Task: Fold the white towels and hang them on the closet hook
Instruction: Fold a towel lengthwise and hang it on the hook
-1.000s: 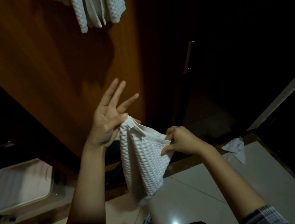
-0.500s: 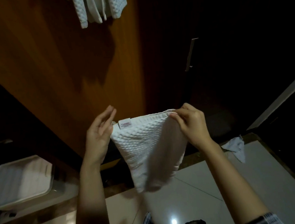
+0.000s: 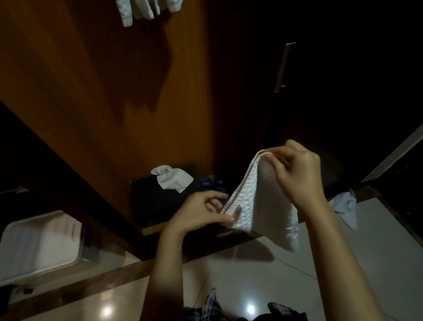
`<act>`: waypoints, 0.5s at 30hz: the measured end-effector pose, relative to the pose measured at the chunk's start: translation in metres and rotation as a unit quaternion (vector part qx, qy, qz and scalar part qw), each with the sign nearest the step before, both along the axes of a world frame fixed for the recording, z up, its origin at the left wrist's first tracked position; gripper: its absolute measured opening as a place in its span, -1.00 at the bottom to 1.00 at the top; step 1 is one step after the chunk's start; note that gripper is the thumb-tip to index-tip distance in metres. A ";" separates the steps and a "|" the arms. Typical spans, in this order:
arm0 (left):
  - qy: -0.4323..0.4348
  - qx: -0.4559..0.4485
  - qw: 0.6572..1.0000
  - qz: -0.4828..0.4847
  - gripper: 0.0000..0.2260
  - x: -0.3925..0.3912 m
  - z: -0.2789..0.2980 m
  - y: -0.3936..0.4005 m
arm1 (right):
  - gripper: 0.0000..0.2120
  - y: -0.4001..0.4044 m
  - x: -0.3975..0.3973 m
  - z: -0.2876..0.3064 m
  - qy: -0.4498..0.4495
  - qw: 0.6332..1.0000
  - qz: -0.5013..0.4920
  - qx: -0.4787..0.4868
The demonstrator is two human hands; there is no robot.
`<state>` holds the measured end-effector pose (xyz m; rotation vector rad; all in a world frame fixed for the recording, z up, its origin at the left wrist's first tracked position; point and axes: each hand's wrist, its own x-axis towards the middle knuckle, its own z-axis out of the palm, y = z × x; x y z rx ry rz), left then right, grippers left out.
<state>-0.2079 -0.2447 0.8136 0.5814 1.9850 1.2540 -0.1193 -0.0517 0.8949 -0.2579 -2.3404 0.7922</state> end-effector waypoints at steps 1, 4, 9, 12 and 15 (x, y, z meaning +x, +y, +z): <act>0.018 -0.020 0.999 -0.018 -0.50 0.003 -0.003 0.006 | -0.88 0.002 0.001 -0.001 -0.001 1.000 -0.009 -0.001; 0.073 -0.045 0.994 -0.070 -0.65 0.010 -0.006 0.024 | -0.88 0.004 0.002 -0.005 -0.006 0.999 -0.026 -0.018; 0.054 -0.054 0.993 -0.093 -0.43 0.023 -0.003 0.043 | -0.87 0.002 0.006 -0.016 -0.013 0.996 -0.058 -0.064; 0.111 -0.064 0.988 -0.084 -0.39 0.033 -0.007 0.055 | -0.87 -0.002 0.009 -0.025 -0.026 0.993 -0.072 -0.086; 0.153 -0.058 0.986 -0.030 -0.66 0.037 -0.017 0.061 | -0.88 -0.006 0.011 -0.030 -0.034 0.992 -0.072 -0.097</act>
